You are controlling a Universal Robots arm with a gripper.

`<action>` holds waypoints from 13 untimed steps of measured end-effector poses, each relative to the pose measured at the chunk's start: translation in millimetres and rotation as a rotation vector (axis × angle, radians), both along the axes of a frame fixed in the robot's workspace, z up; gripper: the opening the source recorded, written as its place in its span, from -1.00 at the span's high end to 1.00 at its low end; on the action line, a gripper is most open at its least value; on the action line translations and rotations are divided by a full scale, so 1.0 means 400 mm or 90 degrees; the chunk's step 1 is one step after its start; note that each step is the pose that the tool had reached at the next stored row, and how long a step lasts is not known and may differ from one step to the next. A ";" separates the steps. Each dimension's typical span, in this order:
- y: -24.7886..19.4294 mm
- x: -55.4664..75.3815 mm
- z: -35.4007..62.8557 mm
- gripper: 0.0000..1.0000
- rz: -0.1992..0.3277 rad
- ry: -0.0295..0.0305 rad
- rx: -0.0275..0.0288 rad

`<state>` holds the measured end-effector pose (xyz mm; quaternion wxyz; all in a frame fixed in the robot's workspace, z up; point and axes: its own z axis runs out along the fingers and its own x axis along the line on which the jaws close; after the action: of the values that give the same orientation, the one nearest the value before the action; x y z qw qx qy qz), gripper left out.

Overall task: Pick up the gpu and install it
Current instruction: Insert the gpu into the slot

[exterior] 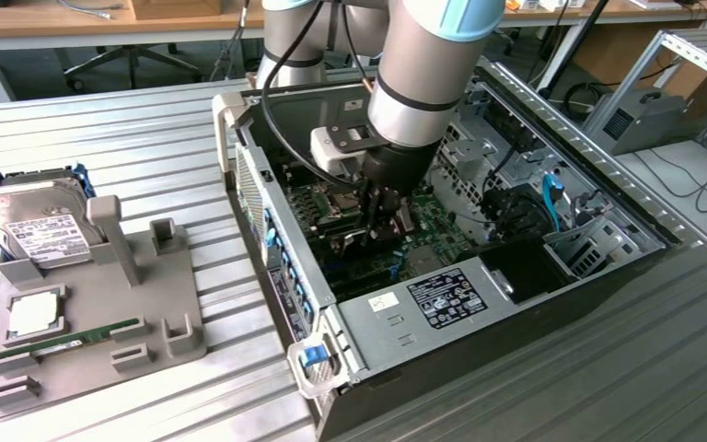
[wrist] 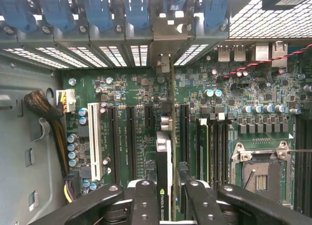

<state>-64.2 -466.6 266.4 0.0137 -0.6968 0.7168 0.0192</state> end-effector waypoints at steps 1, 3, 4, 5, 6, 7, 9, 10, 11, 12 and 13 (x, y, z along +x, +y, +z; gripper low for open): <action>0.000 0.000 0.000 0.47 0.000 0.0001 -0.0001; 0.000 0.000 0.000 0.47 0.000 0.0001 -0.0002; 0.000 0.000 0.000 0.47 0.000 0.0001 -0.0002; 0.000 0.000 0.000 0.47 0.000 0.0001 -0.0002; 0.001 0.000 0.000 0.47 0.000 0.0000 -0.0002; 0.002 0.000 0.000 0.47 0.000 0.0001 -0.0001; 0.003 0.000 0.000 0.47 0.000 0.0001 -0.0002; 0.003 -0.001 0.000 0.47 0.000 0.0001 -0.0001; 0.003 -0.001 0.000 0.47 0.000 0.0001 -0.0001; 0.004 -0.001 0.000 0.47 0.000 0.0001 -0.0002; 0.004 -0.001 -0.001 0.47 0.000 0.0001 -0.0002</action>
<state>-64.7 -465.0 266.1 0.0135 -0.6968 0.7169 0.0191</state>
